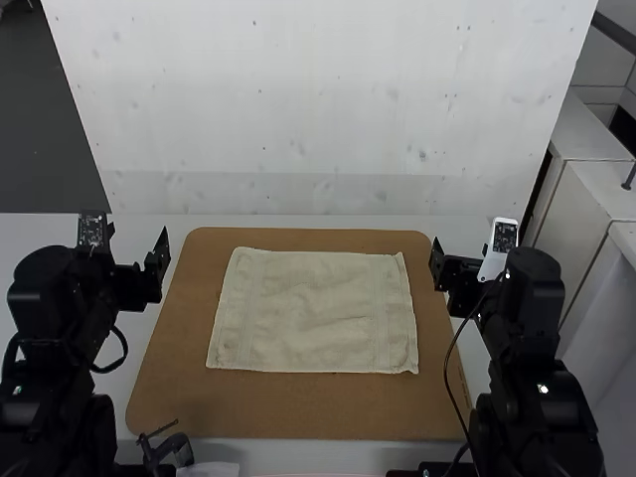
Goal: Fold the towel.
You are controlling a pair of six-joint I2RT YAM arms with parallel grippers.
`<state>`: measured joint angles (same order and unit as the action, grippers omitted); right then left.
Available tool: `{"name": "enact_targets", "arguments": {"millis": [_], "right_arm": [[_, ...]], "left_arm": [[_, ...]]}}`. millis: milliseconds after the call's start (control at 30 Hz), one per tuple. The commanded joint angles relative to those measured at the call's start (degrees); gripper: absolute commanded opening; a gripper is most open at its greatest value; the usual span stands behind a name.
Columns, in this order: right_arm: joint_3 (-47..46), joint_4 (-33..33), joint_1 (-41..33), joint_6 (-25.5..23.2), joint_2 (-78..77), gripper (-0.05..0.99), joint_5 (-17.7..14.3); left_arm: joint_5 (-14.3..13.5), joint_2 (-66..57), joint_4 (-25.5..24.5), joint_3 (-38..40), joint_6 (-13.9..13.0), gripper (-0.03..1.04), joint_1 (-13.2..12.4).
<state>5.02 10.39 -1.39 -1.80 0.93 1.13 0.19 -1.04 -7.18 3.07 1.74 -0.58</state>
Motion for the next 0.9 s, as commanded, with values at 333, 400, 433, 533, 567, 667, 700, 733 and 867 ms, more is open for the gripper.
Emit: {"name": "enact_targets", "arguments": {"millis": [333,400,433,533,567,667,700,733,867], "right_arm": [[2.81,-2.66,-1.16,-0.31,-0.58,0.91,-0.16],[4.39,-3.36,-1.34,-0.31,1.71,0.9,-0.07],[5.18,-3.71,-1.34,-0.31,3.38,0.9,-0.07],[8.43,-3.98,-1.69,-0.31,10.5,0.95,1.16],[9.57,-4.24,-1.86,-0.31,13.92,0.96,1.25],[11.86,-5.38,-2.13,-0.48,20.69,0.97,1.77],[12.39,-6.26,-2.48,-0.48,23.07,0.97,1.51],[12.83,-7.14,-2.83,-0.48,25.53,0.97,1.6],[14.06,-10.92,-3.53,-0.48,35.46,0.97,1.6]], "left_arm": [[-0.01,-3.36,-7.67,11.08,-0.86,0.96,0.58],[1.84,-8.28,-8.99,13.28,-0.24,0.96,0.93],[1.92,-10.48,-9.17,13.89,-0.24,0.96,1.37],[0.87,-17.51,-8.46,14.77,0.99,0.96,2.07],[1.13,-20.58,-8.29,15.65,1.34,0.96,1.9],[1.22,-26.65,-8.2,17.41,1.69,0.97,2.07],[1.04,-28.23,-7.67,17.85,1.78,0.98,2.25],[1.13,-30.34,-7.23,18.46,1.69,0.98,2.25],[1.4,-40.09,-4.77,21.19,1.69,0.99,2.07]]}}
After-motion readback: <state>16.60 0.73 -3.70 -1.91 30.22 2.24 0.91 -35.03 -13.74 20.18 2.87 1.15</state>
